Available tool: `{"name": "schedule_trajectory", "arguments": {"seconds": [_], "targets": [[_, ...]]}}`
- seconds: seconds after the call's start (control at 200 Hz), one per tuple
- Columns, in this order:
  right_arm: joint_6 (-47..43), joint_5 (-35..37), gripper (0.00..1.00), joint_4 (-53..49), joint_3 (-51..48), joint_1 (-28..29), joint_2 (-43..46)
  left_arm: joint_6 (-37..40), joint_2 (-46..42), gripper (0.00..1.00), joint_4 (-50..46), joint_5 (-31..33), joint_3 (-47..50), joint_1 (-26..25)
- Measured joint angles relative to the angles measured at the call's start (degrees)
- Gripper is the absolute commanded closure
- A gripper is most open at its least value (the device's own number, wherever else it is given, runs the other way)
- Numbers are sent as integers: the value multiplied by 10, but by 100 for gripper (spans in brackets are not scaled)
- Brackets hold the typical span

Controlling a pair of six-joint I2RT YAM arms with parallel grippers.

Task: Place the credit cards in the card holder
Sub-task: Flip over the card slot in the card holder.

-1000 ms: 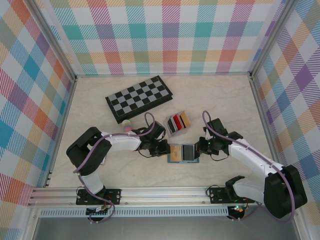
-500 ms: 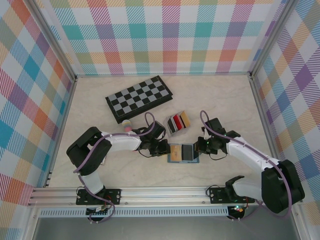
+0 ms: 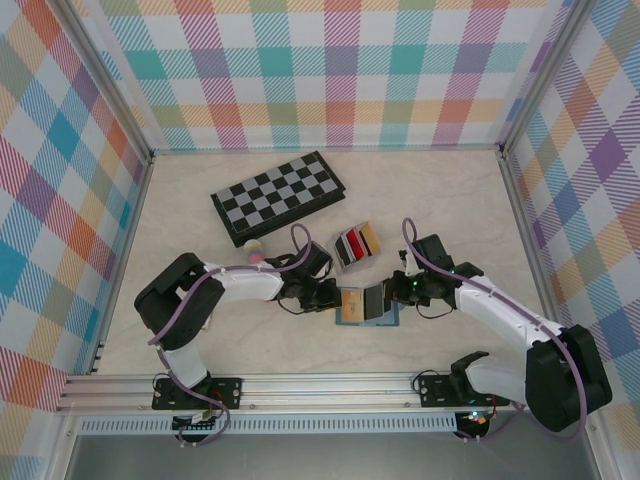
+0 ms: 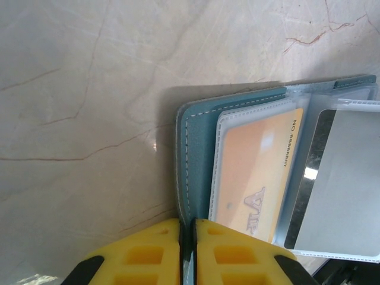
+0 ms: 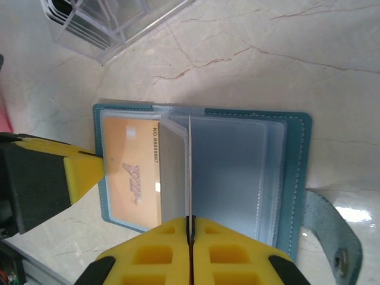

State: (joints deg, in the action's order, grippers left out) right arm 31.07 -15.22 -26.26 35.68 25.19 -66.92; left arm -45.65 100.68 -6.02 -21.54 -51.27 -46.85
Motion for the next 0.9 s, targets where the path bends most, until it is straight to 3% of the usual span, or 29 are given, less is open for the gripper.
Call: {"name": "schedule_trajectory", "arguments": {"seconds": [0.315, 0.655, 0.9], "targets": [[48, -82, 93, 92, 0, 13, -24, 0, -11, 86, 3, 11, 6, 0], [58, -80, 93, 108, -5, 16, -52, -20, -80, 59, 1, 66, 43, 0], [66, -80, 93, 134, -28, 15, -65, -21, -80, 54, 17, 56, 42, -1]]}}
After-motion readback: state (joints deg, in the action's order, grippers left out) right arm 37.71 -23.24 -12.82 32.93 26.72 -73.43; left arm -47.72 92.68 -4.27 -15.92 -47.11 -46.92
